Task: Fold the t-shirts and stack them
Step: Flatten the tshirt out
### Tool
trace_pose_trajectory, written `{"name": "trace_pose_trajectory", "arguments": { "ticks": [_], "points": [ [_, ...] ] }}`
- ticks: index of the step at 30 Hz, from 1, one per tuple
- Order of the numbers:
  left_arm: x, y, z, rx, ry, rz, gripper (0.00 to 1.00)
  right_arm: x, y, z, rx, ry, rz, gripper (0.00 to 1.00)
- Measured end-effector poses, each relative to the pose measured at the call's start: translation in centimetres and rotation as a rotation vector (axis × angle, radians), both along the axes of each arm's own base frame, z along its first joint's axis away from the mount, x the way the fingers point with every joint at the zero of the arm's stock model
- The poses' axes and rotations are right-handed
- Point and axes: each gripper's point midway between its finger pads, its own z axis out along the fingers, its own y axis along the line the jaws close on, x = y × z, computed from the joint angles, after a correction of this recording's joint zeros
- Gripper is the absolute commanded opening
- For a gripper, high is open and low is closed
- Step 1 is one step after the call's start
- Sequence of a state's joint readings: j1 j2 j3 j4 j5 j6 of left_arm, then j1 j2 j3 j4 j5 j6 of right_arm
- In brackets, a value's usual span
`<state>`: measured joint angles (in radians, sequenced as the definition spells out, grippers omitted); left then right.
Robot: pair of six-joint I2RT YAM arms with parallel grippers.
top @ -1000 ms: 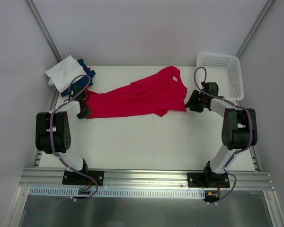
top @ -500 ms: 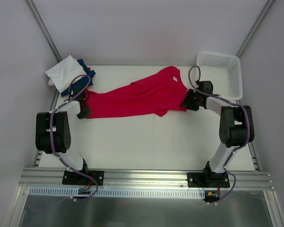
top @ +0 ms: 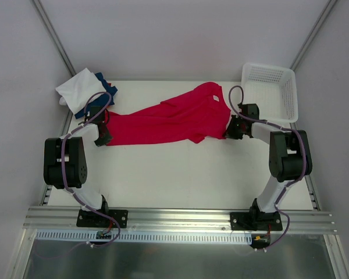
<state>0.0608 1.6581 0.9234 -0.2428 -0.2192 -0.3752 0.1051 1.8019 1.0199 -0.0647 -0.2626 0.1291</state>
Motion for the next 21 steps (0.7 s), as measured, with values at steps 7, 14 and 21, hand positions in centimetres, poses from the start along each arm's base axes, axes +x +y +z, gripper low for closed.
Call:
{"name": "trace_pose_trajectory", "arguments": {
  "ticks": [7,14,21],
  "points": [
    [-0.3,-0.3,0.3,-0.015,-0.01,0.006,0.0,-0.3,0.7,1.5,0.004,-0.025,0.018,0.01],
    [-0.5,-1.5,3.7,-0.08,-0.109,0.001,0.0,-1.1,2.3,7.6,0.008,-0.151,0.055,0.01],
    [0.7,-3.0,12.2,-0.144,-0.361,-0.045,0.0,-1.1,3.5,15.8,0.008,-0.295,0.088,0.01]
  ]
}}
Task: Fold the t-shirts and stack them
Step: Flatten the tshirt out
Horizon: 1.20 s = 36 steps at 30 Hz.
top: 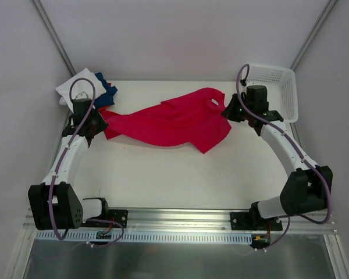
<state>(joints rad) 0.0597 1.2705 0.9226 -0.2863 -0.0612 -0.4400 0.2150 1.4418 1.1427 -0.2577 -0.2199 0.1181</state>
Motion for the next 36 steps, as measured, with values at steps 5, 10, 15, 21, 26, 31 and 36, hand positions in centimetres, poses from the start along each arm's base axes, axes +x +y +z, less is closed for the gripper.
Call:
{"name": "trace_pose_trajectory", "arguments": {
  "ticks": [5,10,15,21,26,31,36],
  "points": [
    [0.2,-0.8,8.2,-0.021,-0.218,-0.031,0.0,0.0,0.0,7.9,0.0,-0.16,0.009,0.01],
    [-1.6,-1.3,16.9,-0.019,-0.448,-0.05,0.0,-2.3,-1.1,15.2,-0.009,-0.323,-0.001,0.01],
    [-5.4,-1.8,24.5,-0.009,-0.66,-0.066,0.0,-6.1,-2.5,21.7,-0.008,-0.504,-0.014,0.01],
    [-11.4,-2.1,32.1,0.014,-0.901,-0.073,0.0,-11.3,-4.1,27.6,0.006,-0.708,-0.029,0.01],
    [-15.5,-2.4,35.1,0.027,-1.031,-0.076,0.0,-15.2,-5.0,31.2,0.037,-0.851,-0.038,0.01],
    [-19.2,-2.6,37.5,0.04,-1.166,-0.079,0.0,-18.4,-5.6,34.1,0.071,-0.977,-0.041,0.01],
    [-21.6,-2.6,38.8,0.052,-1.281,-0.072,0.0,-20.2,-5.9,36.2,0.095,-1.069,-0.041,0.01]
  ]
}}
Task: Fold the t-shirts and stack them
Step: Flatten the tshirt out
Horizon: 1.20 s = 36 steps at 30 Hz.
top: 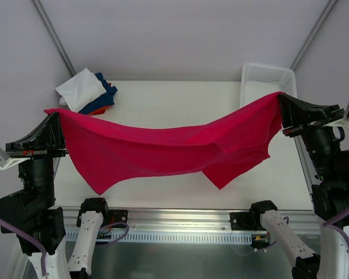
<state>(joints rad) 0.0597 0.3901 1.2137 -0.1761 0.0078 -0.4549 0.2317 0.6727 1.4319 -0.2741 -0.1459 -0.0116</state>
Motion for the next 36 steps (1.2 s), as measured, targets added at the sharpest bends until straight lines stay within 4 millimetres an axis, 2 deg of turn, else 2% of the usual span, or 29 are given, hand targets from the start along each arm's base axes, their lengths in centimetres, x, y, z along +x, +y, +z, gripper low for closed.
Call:
{"name": "trace_pose_trajectory", "arguments": {
  "ticks": [10,14,16,20,24,27,29,32,34,36],
  "points": [
    [-2.3,0.1,2.2,0.001,-0.14,0.01,0.0,-0.8,0.4,1.5,0.017,-0.057,0.03,0.01],
    [-1.1,0.1,2.5,-0.007,-0.129,0.004,0.0,-0.1,0.5,2.1,0.022,-0.051,0.033,0.01],
    [0.8,0.1,2.3,-0.016,-0.089,-0.007,0.0,1.1,0.8,2.2,0.018,-0.032,0.033,0.01],
    [7.5,-0.1,0.2,-0.035,0.065,-0.039,0.0,5.2,1.8,1.0,0.0,0.049,0.032,0.01],
    [14.6,-0.1,-4.1,-0.055,0.258,-0.061,0.0,11.4,3.2,-2.3,-0.045,0.184,0.026,0.01],
    [18.8,0.1,-7.2,-0.064,0.373,-0.064,0.0,15.7,4.1,-5.6,-0.077,0.294,0.022,0.0],
    [21.1,0.0,-8.5,-0.065,0.43,-0.074,0.0,18.3,4.7,-7.5,-0.097,0.363,0.021,0.01],
    [23.7,-0.1,-8.3,-0.061,0.456,-0.091,0.0,20.9,5.3,-8.3,-0.111,0.412,0.022,0.0],
    [25.3,-0.3,-7.0,-0.055,0.444,-0.107,0.0,22.3,5.7,-6.9,-0.115,0.404,0.024,0.01],
    [26.6,-0.4,-5.9,-0.05,0.431,-0.118,0.0,22.8,5.8,-5.0,-0.112,0.367,0.024,0.0]
  ]
}}
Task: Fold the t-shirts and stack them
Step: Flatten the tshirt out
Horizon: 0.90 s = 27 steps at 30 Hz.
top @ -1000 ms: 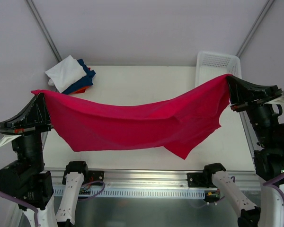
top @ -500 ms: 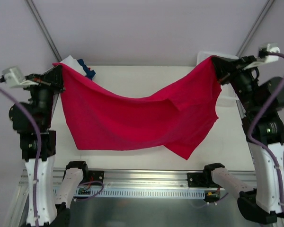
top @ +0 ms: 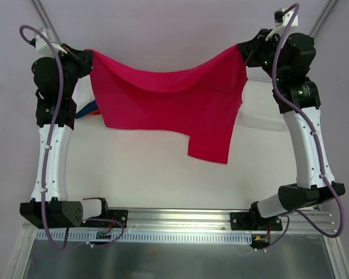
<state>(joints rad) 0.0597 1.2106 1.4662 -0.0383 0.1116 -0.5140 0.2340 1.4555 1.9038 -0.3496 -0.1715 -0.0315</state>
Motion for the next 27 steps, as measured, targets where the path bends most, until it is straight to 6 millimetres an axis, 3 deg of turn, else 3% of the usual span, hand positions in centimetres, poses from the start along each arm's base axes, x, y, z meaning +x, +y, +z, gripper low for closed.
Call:
{"name": "trace_pose_trajectory", "arguments": {
  "ticks": [4,8,11,14,16,18,21,24,26,27],
  "points": [
    [2.1,-0.4,3.1,0.002,-0.045,-0.029,0.0,-0.8,-0.1,4.8,0.008,-0.107,0.003,0.0],
    [2.2,-1.0,6.4,0.006,-0.112,-0.064,0.0,-2.9,-0.2,7.8,0.009,-0.191,0.01,0.0],
    [1.0,-1.2,8.1,0.007,-0.158,-0.073,0.0,-4.7,-0.2,8.7,0.014,-0.224,0.02,0.0],
    [-0.4,-1.3,7.5,0.002,-0.167,-0.073,0.0,-6.1,-0.4,6.6,0.012,-0.196,0.024,0.01],
    [-1.4,-1.4,5.0,-0.007,-0.134,-0.072,0.0,-6.8,-0.4,3.7,0.01,-0.141,0.028,0.01],
    [-2.0,-1.3,1.0,-0.021,-0.072,-0.068,0.0,-7.3,-0.4,-0.6,0.01,-0.048,0.034,0.01],
    [-2.9,-1.3,-7.9,-0.06,0.094,-0.059,0.0,-8.1,0.1,-8.5,0.011,0.142,0.048,0.01],
    [-4.7,-1.5,-17.6,-0.115,0.276,-0.048,0.0,-10.2,0.8,-16.7,0.01,0.339,0.071,0.01],
    [-6.8,-1.6,-23.8,-0.159,0.405,-0.031,0.0,-12.4,1.1,-20.6,0.005,0.441,0.088,0.01],
    [-8.2,-1.7,-25.3,-0.176,0.431,-0.026,0.0,-13.4,1.1,-21.8,0.003,0.473,0.094,0.0]
  ]
}}
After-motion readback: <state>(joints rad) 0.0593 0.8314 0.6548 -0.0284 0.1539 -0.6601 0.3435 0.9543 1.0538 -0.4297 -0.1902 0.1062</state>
